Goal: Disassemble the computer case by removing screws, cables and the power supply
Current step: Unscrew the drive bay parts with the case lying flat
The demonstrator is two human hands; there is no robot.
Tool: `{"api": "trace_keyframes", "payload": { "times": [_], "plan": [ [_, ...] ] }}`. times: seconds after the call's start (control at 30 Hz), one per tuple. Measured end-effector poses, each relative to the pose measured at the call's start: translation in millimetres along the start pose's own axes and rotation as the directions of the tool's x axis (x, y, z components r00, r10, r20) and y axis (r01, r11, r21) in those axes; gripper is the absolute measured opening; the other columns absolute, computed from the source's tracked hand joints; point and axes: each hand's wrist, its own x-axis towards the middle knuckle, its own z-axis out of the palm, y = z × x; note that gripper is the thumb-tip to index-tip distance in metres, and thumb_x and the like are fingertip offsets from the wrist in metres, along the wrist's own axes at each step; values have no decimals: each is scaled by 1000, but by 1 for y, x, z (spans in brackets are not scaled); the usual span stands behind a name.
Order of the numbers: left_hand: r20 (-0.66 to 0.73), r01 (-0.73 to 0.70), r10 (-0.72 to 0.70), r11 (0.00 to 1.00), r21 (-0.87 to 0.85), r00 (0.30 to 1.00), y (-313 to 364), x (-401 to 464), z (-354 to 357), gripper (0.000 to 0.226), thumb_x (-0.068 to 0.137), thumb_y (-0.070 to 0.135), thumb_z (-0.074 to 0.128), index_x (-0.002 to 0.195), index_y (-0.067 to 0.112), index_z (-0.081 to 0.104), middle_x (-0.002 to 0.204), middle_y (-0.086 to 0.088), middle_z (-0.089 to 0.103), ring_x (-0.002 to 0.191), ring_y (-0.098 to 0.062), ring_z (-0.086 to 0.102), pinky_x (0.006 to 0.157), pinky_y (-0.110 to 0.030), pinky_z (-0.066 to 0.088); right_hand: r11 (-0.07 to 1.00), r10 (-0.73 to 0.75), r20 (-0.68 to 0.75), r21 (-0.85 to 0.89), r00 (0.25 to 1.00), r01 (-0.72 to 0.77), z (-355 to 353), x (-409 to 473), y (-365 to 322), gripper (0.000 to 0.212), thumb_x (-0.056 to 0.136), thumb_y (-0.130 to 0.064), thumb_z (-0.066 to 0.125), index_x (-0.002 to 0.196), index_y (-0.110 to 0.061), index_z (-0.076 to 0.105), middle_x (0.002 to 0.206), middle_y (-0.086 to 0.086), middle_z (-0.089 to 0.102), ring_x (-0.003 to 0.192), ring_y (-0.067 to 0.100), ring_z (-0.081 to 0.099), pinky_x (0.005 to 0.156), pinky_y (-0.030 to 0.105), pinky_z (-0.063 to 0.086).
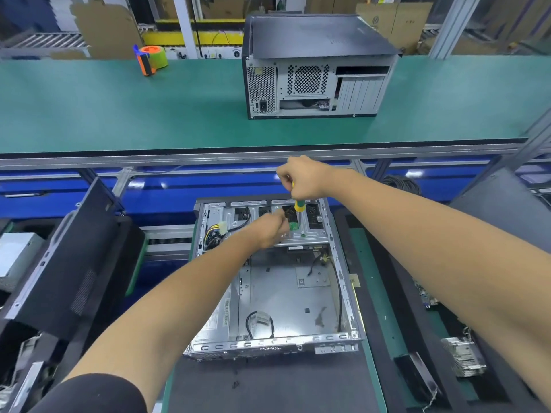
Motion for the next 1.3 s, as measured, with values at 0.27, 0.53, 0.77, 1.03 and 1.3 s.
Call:
{"api": "trace_keyframes", "payload": {
  "times": [0.27,0.53,0.77,1.03,1.3],
  "plan": [
    [-22,103,-276,430,-897,961,25,12,-7,30,102,16,28,77,13,45,62,-4,37,53,-15,22,52,-30,16,997,75,-8,-5,997,-75,-3,-11,21,18,75,7,49,78,-9,56,83,9,59,72,19,46,56,23,30],
    [-77,84,-205,674,-734,976,52,39,18,17,106,19,47,98,11,60,74,3,47,61,-13,38,52,-25,29,985,158,-56,-64,986,-162,-7,-15,43,18,83,5,48,81,-13,53,80,0,48,75,18,39,59,21,24],
    [-245,-117,-20,838,-533,969,44,51,38,18,98,15,70,112,5,69,60,14,47,48,2,42,51,-11,33,970,238,-38,-38,971,-239,-13,-9,65,19,87,2,47,81,-15,49,93,10,57,92,30,47,77,33,33],
    [-260,-91,-59,843,-530,964,45,68,43,15,95,13,72,105,2,75,85,-1,72,70,-5,57,69,-22,44,959,282,9,10,959,-282,-13,-1,67,14,87,0,52,82,-13,50,99,16,63,99,36,59,74,39,47],
    [-245,-84,-43,871,-484,969,46,69,42,15,95,12,71,105,1,74,90,-3,71,73,-8,56,72,-25,43,946,323,36,23,946,-324,-14,0,66,12,87,-2,58,86,-11,51,101,16,64,90,32,59,74,41,52]
  ]
}}
